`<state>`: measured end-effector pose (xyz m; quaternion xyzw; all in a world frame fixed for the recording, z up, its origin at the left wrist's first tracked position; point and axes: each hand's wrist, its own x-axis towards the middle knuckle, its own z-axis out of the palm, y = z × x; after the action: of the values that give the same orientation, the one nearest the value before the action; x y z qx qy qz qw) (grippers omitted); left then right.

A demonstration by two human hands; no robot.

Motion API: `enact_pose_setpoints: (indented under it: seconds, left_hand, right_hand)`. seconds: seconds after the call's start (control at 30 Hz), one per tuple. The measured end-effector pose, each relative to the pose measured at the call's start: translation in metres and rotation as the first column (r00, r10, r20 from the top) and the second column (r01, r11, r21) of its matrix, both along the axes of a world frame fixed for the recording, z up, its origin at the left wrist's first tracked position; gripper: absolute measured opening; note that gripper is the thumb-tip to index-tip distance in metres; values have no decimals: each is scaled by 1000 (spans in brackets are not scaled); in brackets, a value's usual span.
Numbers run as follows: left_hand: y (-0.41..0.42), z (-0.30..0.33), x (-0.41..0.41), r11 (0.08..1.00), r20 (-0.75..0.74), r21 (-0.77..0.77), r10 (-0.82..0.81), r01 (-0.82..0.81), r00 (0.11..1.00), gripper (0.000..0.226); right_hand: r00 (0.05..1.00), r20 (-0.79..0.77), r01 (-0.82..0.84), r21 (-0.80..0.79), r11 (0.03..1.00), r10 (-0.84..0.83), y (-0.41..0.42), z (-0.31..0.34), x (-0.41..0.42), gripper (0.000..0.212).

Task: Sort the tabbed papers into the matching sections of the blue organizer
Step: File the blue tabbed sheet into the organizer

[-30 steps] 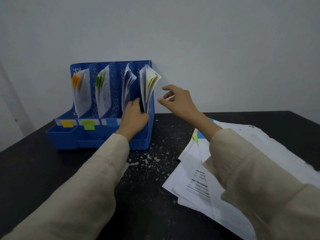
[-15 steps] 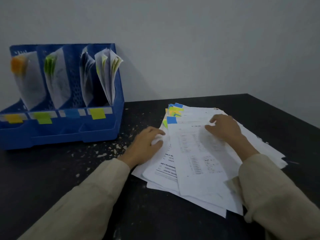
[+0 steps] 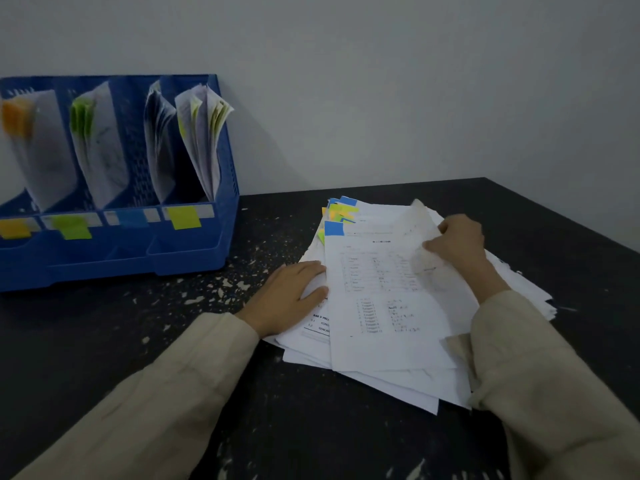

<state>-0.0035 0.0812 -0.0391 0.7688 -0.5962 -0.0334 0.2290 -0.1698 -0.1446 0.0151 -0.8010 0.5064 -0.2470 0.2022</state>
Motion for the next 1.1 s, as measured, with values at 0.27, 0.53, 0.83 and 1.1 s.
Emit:
enact_pose_setpoints:
  seconds: [0.27, 0.53, 0.83, 1.1]
  left_hand:
    - [0, -2, 2, 1000, -13, 14, -14, 15, 1000, 52]
    - [-1, 25, 0, 948, -577, -277, -36, -155, 816, 51]
    - [32, 95, 40, 674, -593, -620, -68, -401, 802, 55]
    - [84, 124, 66, 574, -530, -696, -4, -432, 848, 45]
  right_hand:
    - [954, 293, 8, -240, 971, 65, 10, -8, 10, 10]
    - [712, 685, -119, -99, 988, 155, 22, 11, 27, 17]
    - [527, 800, -285, -152, 946, 287, 69, 57, 84, 23]
    - [448, 817, -406, -175, 897, 363, 112, 73, 124, 7]
